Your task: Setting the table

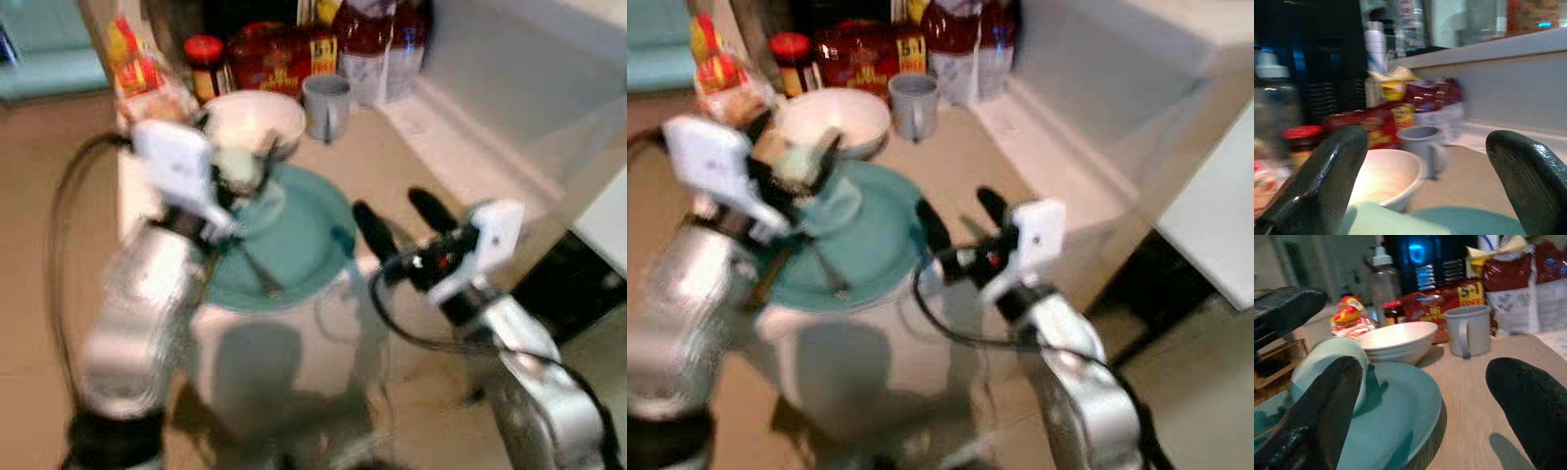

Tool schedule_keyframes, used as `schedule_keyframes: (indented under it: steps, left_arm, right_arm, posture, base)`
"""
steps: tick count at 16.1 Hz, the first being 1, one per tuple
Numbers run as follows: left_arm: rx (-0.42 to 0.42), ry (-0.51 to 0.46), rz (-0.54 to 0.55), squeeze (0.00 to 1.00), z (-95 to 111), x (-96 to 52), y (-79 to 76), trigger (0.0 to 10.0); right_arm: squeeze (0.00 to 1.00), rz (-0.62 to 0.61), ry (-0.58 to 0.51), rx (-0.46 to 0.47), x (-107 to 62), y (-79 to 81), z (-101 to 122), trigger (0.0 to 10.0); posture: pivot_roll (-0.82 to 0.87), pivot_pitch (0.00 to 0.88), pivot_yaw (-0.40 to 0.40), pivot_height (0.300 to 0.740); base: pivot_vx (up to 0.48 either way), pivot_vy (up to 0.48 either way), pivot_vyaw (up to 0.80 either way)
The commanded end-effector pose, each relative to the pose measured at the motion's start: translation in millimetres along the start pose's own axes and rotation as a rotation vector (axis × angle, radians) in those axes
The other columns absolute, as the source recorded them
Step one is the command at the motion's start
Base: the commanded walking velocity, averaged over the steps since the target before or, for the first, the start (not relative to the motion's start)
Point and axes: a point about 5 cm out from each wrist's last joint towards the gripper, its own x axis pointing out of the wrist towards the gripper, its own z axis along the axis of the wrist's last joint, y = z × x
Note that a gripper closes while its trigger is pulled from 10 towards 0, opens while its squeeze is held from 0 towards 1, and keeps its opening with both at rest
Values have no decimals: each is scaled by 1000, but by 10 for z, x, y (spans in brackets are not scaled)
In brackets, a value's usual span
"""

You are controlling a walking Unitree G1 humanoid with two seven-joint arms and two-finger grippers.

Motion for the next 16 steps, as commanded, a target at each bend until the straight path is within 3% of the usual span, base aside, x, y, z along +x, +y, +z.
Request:
schedule_keyframes:
  steps: [1, 6, 9, 11, 16]
  left_arm:
    - [6, -5, 5, 0, 2, -17, 33, 10000]
    - [-20, -82, -70, 0, 132, 22, -79, 10000]
    - [4, -59, 20, 0, 108, 46, 61, 10000]
    - [41, 13, 63, 0, -13, 22, 145, 10000]
    - [49, 53, 133, 0, -78, -2, 200, 10000]
  right_arm:
    - [0, -3, -16, -2, -5, -8, 40, 10000]
    - [0, -32, -56, 1, -27, -70, 132, 10000]
    - [0, -38, -83, 5, -26, -73, 174, 10000]
    - [0, -61, -98, -6, -8, -106, 204, 10000]
    - [0, -157, -121, -84, 71, -216, 290, 10000]
  posture:
    - [107, 34, -15, 740]
    - [107, 36, -14, 740]
    - [109, 37, -13, 740]
    - [110, 36, -11, 740]
    - [110, 39, -15, 740]
  base:
    - [0, 0, 0]
    - [0, 0, 0]
    - [0, 0, 0]
    - [0, 0, 0]
    - [0, -71, 95]
